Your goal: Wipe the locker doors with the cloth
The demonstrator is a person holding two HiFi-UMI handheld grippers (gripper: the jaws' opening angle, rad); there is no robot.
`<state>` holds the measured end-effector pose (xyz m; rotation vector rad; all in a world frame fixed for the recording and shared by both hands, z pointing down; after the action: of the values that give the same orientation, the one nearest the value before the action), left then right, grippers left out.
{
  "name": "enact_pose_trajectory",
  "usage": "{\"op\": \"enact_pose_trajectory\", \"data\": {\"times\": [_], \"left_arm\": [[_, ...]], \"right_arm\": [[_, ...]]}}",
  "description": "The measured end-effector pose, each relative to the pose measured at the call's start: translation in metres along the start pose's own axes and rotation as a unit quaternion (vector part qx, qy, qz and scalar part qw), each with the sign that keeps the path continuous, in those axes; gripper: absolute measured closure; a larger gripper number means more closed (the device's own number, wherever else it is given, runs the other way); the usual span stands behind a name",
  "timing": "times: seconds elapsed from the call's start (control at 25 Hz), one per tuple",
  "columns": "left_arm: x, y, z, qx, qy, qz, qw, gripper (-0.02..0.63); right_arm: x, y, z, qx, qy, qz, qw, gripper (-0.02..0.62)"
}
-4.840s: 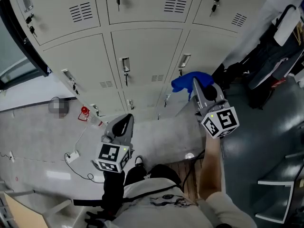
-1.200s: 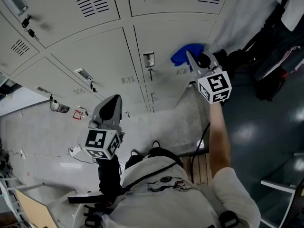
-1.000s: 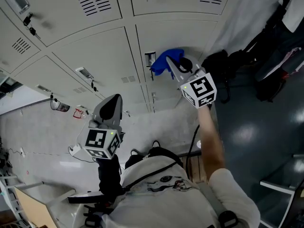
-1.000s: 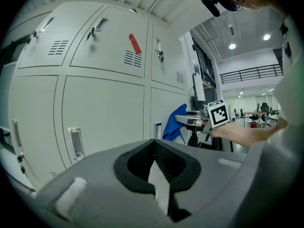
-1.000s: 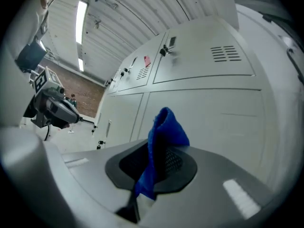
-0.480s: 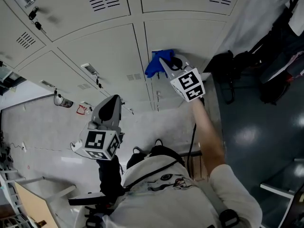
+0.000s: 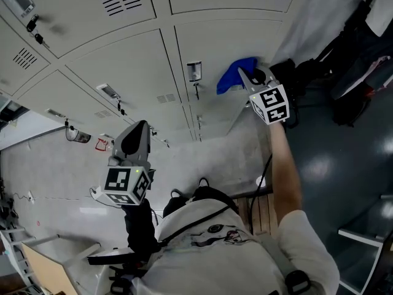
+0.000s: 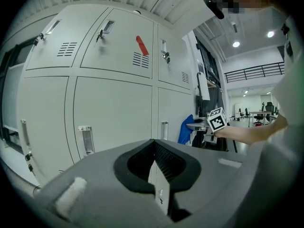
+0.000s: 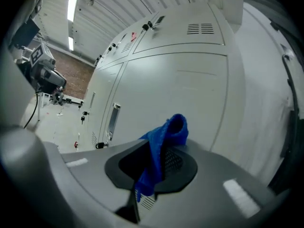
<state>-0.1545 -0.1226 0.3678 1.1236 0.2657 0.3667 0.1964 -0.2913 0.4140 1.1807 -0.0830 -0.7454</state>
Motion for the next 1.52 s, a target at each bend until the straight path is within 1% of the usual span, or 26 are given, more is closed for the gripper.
{"op": "enact_pose_trajectory", "data": {"times": [0.12, 0.28, 0.44, 0.56, 0.72, 0.88, 1.0, 1.16, 1.28, 1.4, 1.52], "left_arm": [[0.004, 0.0, 0.003, -0.001, 0.006, 0.003, 1.0, 0.607], [0.007, -0.001, 0.004, -0.001, 0.011, 0.006, 0.9999, 0.607], [0.009, -0.003, 0.003, 0.0, 0.011, 0.008, 0.9999, 0.607], [0.01, -0.004, 0.003, 0.0, 0.012, 0.009, 0.9999, 0.607], [0.011, -0.004, 0.004, -0.001, 0.013, 0.009, 0.9999, 0.607], [0.012, -0.005, 0.003, 0.001, 0.009, 0.01, 0.9999, 0.607], [0.012, -0.005, 0.002, 0.0, 0.005, 0.01, 0.9999, 0.607], [0.01, -0.003, -0.002, -0.002, -0.002, 0.008, 1.0, 0.607], [0.006, -0.001, -0.004, -0.004, -0.008, 0.003, 1.0, 0.607], [0.002, 0.0, -0.005, -0.003, -0.012, 0.001, 0.9999, 0.607], [0.0, 0.0, -0.002, -0.004, -0.01, -0.002, 0.9999, 0.607]], "right_arm": [[0.023, 0.015, -0.011, -0.011, 0.023, 0.023, 0.999, 0.554], [0.044, 0.033, -0.02, -0.013, 0.045, 0.059, 0.997, 0.554], [0.047, 0.036, -0.024, -0.012, 0.052, 0.065, 0.996, 0.555], [0.029, 0.029, -0.027, 0.005, 0.027, 0.062, 0.998, 0.557], [-0.022, 0.017, -0.016, 0.016, -0.027, 0.03, 0.999, 0.557], [-0.073, 0.008, 0.014, 0.021, -0.083, 0.014, 0.996, 0.557], [-0.102, 0.001, 0.041, 0.009, -0.115, -0.004, 0.993, 0.557], [-0.107, 0.002, 0.066, -0.002, -0.116, 0.001, 0.993, 0.557], [-0.099, 0.007, 0.068, -0.005, -0.114, -0.005, 0.993, 0.557], [-0.085, 0.019, 0.061, -0.021, -0.098, -0.004, 0.995, 0.557], [-0.063, 0.037, 0.051, -0.039, -0.072, 0.007, 0.997, 0.557]]}}
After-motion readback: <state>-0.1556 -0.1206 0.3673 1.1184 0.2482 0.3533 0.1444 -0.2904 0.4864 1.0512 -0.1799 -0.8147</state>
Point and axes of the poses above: the fingertips, and each gripper's own axes: z forward along the fingers, x to its right, y out of its underside, the point moved 8 cm from there along -z, backward along the fingers, and after that the axes turned 12 degrees about -x, right-handed, at the moved point
